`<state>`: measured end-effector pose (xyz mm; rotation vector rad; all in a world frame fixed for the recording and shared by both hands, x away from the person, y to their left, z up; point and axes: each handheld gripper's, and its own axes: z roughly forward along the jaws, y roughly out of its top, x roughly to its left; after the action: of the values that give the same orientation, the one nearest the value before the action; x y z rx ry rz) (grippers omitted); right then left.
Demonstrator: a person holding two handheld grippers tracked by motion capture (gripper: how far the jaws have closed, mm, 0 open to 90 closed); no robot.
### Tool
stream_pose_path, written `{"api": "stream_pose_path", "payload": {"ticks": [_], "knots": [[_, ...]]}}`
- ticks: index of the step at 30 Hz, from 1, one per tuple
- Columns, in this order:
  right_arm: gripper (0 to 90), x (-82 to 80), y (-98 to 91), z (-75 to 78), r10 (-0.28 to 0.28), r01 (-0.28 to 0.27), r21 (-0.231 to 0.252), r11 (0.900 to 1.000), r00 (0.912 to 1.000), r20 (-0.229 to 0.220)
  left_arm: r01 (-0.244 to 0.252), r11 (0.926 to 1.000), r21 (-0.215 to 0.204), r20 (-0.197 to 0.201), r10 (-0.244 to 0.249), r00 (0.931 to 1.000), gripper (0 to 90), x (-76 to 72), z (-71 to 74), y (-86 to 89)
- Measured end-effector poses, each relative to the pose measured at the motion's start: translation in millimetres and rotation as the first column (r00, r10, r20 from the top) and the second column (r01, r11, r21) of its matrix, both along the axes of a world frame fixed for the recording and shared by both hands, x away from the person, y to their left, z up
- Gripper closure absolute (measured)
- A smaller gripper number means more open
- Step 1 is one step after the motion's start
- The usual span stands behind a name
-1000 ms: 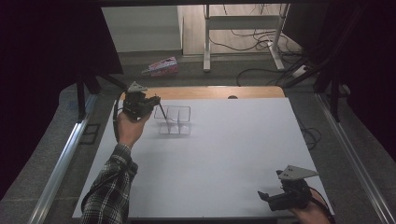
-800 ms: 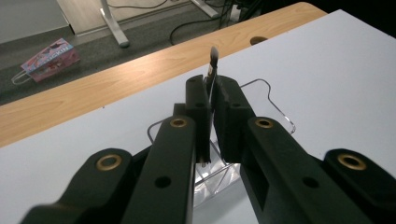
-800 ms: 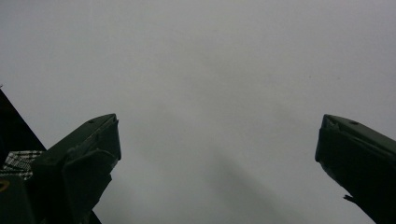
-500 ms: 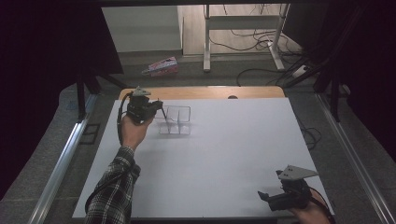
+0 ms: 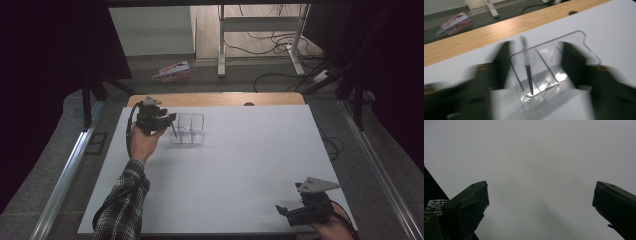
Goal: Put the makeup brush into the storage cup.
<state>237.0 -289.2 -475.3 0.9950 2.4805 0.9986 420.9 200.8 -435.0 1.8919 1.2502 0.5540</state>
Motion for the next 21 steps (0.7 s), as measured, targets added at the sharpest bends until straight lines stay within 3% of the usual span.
{"api": "stream_pose_path", "payload": {"ticks": [2,3,5,11,21], "knots": [[0.5,0.0,0.1,-0.1,0.001,-0.001,-0.001,1.0,1.0,0.0,-0.023,0.9997,0.007,-0.023,0.023,0.9995,5.6,2.4,0.4,0.5],[0.5,0.1,0.0,-0.1,0.001,-0.001,-0.001,1.0,1.0,-0.001,-0.023,0.9997,0.006,-0.017,0.023,0.9996,2.7,1.6,1.0,1.9],[0.5,0.2,0.2,-0.2,0.001,-0.001,-0.001,1.0,1.0,-0.003,-0.01,0.9997,-0.021,-0.025,0.009,0.9996,1.3,1.1,1.8,5.2],[0.6,0.0,0.5,-0.2,0.003,-0.003,-0.003,1.0,1.0,-0.002,0.027,0.9987,-0.045,-0.041,-0.029,0.9988,0.1,-3.1,0.1,9.4],[0.5,0.2,0.2,-0.2,0.0,0.0,-0.001,1.0,1.0,-0.003,0.063,0.9974,-0.035,-0.04,-0.064,0.9971,0.6,-9.5,0.8,10.6]]}}
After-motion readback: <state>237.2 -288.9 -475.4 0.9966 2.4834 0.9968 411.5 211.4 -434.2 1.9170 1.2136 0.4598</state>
